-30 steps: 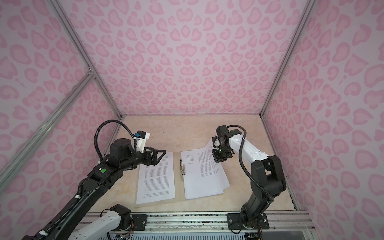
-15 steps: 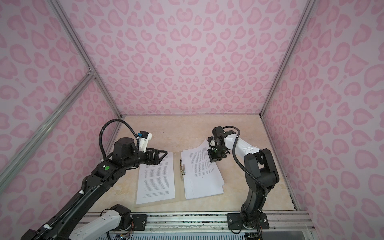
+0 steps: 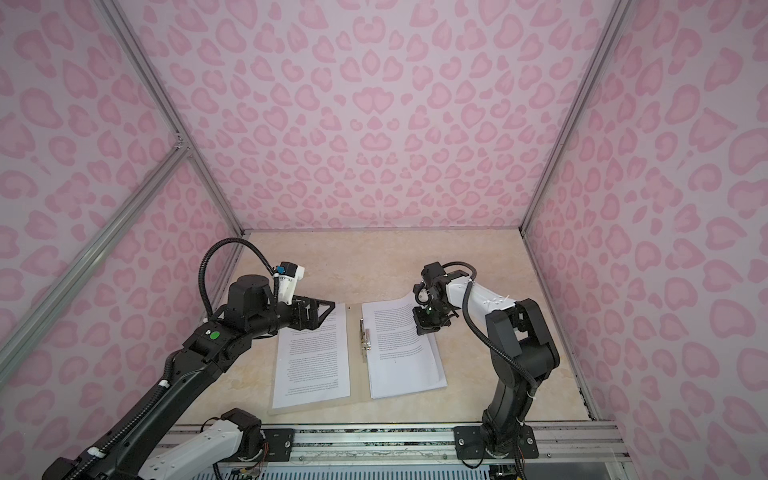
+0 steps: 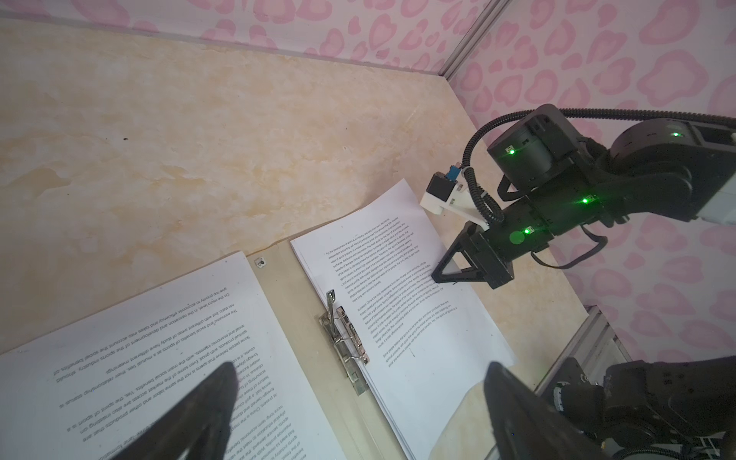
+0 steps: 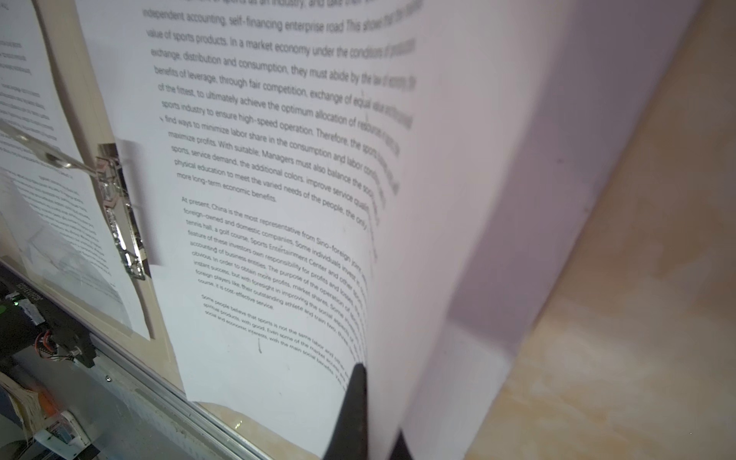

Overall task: Put the files into the folder
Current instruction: 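Lower the sheet onto the clipped stack and release it with the right gripper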

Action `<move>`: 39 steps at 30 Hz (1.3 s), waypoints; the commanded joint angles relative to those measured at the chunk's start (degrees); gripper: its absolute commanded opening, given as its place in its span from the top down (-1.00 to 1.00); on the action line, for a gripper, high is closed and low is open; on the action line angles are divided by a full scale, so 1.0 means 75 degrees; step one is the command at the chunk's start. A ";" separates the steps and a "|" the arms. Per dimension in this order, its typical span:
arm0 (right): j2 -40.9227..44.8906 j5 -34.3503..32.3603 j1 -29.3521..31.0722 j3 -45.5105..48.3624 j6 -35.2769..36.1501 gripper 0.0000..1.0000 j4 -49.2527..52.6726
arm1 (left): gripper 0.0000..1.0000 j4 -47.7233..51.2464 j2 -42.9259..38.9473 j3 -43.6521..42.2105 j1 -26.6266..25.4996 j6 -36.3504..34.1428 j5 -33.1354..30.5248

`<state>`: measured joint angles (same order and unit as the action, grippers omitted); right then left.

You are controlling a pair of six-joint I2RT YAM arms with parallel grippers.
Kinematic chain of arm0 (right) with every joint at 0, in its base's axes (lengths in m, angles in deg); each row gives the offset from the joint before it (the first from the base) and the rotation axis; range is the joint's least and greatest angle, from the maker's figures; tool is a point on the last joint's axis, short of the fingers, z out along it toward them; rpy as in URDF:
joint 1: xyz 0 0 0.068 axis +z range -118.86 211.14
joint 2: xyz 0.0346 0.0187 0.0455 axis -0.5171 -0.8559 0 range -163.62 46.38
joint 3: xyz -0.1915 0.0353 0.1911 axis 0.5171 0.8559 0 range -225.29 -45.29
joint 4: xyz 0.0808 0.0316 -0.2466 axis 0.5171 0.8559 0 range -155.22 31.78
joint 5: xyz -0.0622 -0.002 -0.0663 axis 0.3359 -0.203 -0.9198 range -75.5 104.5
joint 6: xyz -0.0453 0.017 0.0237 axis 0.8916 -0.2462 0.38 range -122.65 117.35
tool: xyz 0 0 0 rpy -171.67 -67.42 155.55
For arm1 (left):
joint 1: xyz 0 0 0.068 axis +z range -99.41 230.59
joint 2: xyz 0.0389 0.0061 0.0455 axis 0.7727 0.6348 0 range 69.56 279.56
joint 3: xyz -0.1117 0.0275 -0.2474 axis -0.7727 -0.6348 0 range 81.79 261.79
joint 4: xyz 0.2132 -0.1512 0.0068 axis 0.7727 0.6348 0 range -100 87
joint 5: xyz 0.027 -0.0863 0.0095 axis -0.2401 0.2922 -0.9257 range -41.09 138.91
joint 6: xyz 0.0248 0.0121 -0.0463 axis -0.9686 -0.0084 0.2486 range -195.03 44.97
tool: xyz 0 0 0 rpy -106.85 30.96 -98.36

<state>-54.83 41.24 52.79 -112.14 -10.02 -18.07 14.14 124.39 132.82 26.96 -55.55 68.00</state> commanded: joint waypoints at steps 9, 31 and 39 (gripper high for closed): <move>-0.0100 0.0043 0.0059 -0.0041 -0.0071 1.00 -0.0182 | -0.95 -0.0004 0.0001 -0.0007 0.0002 -0.0005 0.0033; 0.1631 -0.0057 -0.1065 0.2265 -0.1568 -0.66 -0.3184 | -0.95 0.1463 0.0809 -0.1856 0.2714 0.2373 -0.2215; 0.1845 0.0403 -0.1163 0.3160 -0.2090 -0.63 -0.4488 | -0.95 0.0364 0.1933 -0.2615 0.2860 0.2482 -0.1770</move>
<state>-41.23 42.27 44.13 -89.71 -23.51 -46.39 21.42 137.07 114.37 48.31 -37.78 52.07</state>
